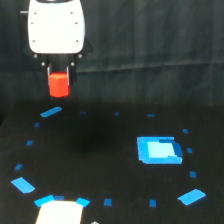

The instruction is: Pick up the red object from the table

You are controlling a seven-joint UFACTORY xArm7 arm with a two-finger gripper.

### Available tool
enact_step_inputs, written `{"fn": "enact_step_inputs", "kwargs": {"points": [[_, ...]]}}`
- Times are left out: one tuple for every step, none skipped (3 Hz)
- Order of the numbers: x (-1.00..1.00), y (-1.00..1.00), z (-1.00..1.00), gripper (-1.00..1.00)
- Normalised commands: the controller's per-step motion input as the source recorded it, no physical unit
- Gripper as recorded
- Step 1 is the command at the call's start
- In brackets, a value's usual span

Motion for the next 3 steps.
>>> {"fn": "enact_step_inputs", "kwargs": {"points": [[0.12,-0.24,0.32,-0.76],[-0.1,0.33,0.45,-1.0],[0.0,-0.24,0.38,-0.83]]}}
